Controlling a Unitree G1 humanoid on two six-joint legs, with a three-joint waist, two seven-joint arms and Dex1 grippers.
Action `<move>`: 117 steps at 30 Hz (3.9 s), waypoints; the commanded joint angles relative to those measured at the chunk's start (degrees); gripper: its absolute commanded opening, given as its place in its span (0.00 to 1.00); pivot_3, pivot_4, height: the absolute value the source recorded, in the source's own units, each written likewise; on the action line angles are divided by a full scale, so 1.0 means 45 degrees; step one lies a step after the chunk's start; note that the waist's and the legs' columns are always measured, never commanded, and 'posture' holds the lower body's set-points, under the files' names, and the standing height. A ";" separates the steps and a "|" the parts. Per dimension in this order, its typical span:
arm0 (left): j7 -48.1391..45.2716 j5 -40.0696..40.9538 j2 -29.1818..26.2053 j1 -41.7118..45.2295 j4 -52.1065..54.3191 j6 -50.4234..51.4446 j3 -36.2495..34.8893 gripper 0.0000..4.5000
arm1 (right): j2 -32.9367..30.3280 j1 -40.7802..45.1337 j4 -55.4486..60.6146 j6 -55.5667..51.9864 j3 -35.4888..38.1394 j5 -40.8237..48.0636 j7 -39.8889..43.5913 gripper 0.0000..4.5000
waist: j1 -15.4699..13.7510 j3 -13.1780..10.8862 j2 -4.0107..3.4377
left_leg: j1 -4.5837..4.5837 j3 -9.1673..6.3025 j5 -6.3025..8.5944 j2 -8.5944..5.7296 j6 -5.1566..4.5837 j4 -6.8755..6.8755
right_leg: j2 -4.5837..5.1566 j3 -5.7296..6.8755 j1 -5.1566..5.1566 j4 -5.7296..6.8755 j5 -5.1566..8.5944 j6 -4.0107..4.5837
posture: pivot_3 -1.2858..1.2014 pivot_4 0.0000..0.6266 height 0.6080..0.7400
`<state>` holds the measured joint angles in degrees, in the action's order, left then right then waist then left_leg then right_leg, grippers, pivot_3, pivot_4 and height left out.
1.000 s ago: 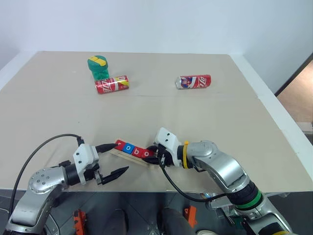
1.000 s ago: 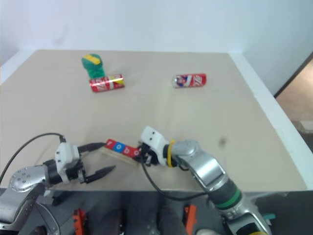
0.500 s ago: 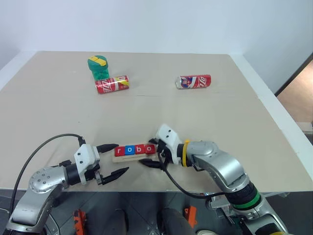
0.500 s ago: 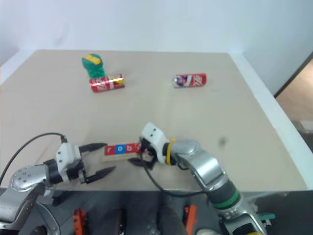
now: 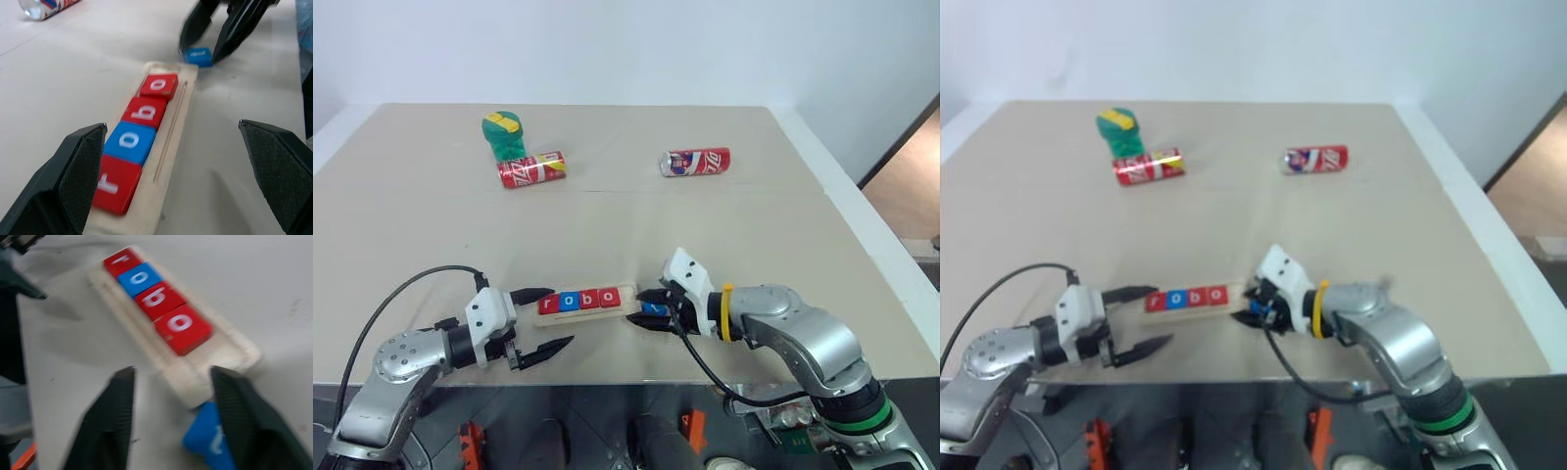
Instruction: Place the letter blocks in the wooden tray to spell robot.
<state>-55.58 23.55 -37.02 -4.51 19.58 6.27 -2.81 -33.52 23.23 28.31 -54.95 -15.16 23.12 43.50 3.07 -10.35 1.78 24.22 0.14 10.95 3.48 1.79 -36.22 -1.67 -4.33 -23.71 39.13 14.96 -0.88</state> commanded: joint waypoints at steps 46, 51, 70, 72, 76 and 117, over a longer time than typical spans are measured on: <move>-0.1865 0.1747 -0.1086 0.1483 0.2071 0.2651 0.1490 1.00 | -0.1568 0.1991 -0.7467 1.0580 0.0023 -0.1806 0.7739 0.98 | 0.0001 -0.0013 -0.0019 | -0.0043 -0.0005 0.0008 0.0002 -0.0016 -0.0013 | -0.0025 0.0003 0.0037 0.0007 0.0002 0.0012 | 0.52 0.24 1.00; -0.1708 0.1561 -0.1115 0.1437 0.1996 0.2555 0.1382 1.00 | -0.0829 0.2720 -0.8928 1.1756 -0.0260 -0.2376 0.8146 0.98 | -0.0053 -0.0013 -0.0019 | -0.0046 -0.0006 0.0007 0.0000 -0.0015 -0.0017 | -0.0023 -0.0001 0.0050 0.0009 0.0004 0.0006 | 0.52 0.24 1.00; -0.0639 0.1203 -0.1057 0.0247 0.2311 0.2322 0.0955 1.00 | -0.0275 0.0376 -0.7598 0.9844 -0.0155 -0.2949 0.6411 0.28 | -0.0088 -0.0007 -0.0017 | -0.0095 -0.0003 0.0007 -0.0004 -0.0014 -0.0019 | -0.0003 -0.0003 0.0095 0.0011 0.0004 0.0007 | 0.52 0.24 1.00; -0.0513 0.1164 -0.1011 0.0165 0.2280 0.2297 0.0879 1.00 | -0.0409 -0.0426 -0.6412 0.8802 0.0088 -0.3021 0.5562 0.28 | -0.0094 -0.0001 -0.0016 | -0.0099 0.0002 0.0007 -0.0005 -0.0013 -0.0014 | -0.0003 -0.0007 0.0095 0.0011 0.0007 0.0008 | 0.52 0.24 1.00; -0.0183 0.1048 -0.0789 0.0278 0.2023 0.2132 0.0751 1.00 | -0.0478 -0.0906 -0.5207 0.7721 0.0874 -0.2766 0.4441 0.28 | -0.0104 0.0004 -0.0015 | -0.0100 -0.0003 0.0008 -0.0009 -0.0012 -0.0011 | 0.0000 -0.0006 0.0099 0.0011 0.0016 0.0004 | 0.52 0.24 1.00; 0.0632 0.0228 -0.0386 0.0021 0.1474 0.1421 0.0714 1.00 | 0.1771 0.4498 -1.0932 1.1348 -0.0706 -0.3827 0.6787 1.00 | -0.0076 -0.0008 -0.0015 | -0.0096 0.0100 0.0026 -0.0002 0.0006 -0.0004 | 0.0001 -0.0091 0.0056 0.0007 0.0005 -0.0020 | 0.52 0.24 1.00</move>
<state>-52.81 24.64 -38.76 -4.52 24.84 13.61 1.30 -25.85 41.93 -21.70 -3.95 -20.17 5.25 74.48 2.73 -10.38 1.72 23.79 0.59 11.07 3.47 1.81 -36.24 -1.67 -4.74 -23.46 39.16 14.98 -0.98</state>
